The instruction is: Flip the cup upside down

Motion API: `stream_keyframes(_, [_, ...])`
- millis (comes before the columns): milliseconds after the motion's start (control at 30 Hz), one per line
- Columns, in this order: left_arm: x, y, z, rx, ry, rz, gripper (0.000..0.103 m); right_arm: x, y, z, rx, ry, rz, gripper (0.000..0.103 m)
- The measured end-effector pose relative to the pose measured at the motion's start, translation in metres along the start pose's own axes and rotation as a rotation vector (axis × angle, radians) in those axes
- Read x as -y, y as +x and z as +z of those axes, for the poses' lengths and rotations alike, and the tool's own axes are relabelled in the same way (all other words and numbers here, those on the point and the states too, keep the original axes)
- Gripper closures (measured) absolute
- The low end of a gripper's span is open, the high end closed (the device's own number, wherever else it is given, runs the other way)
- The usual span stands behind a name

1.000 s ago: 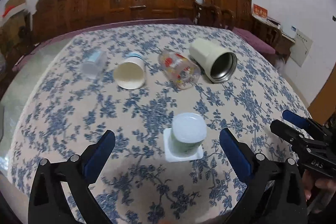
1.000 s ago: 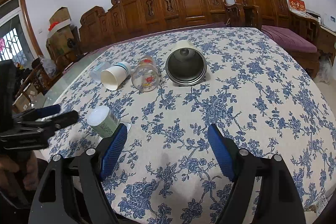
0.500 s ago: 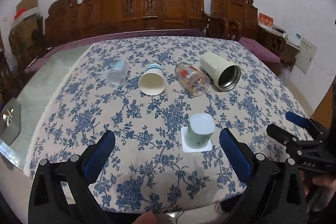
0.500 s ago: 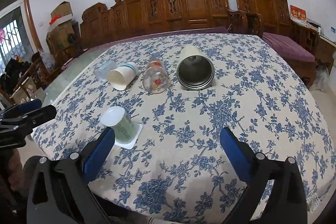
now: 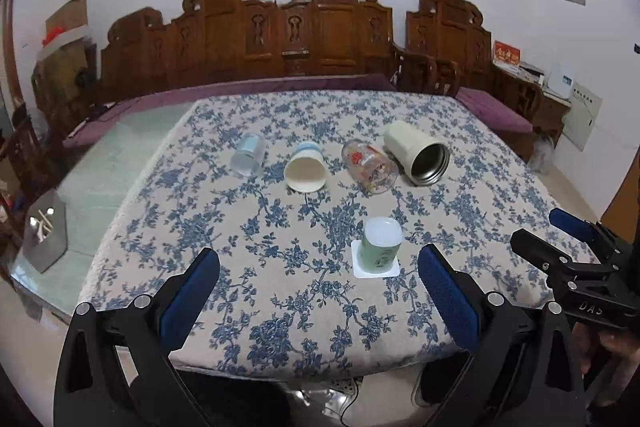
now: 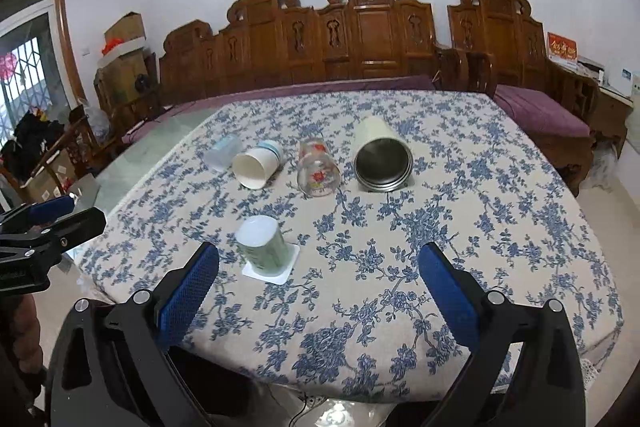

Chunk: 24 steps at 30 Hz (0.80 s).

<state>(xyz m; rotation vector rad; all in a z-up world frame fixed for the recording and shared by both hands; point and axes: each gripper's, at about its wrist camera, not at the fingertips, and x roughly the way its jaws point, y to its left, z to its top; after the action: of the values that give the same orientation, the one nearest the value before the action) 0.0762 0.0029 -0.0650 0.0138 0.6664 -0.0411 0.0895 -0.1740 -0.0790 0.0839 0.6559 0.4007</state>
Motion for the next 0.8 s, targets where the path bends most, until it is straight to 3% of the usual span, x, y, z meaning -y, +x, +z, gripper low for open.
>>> stream_keyframes(500, [0.007,-0.104,0.003,0.184,0.014,0.021,0.008,-0.033,-0.118,0.010,0.210,-0.060,-0.019,0.002])
stream_keyframes(800, [0.005,-0.126,0.000,0.230,-0.004,0.033,0.008,-0.037,-0.141,0.010,0.271,-0.059,-0.034,0.002])
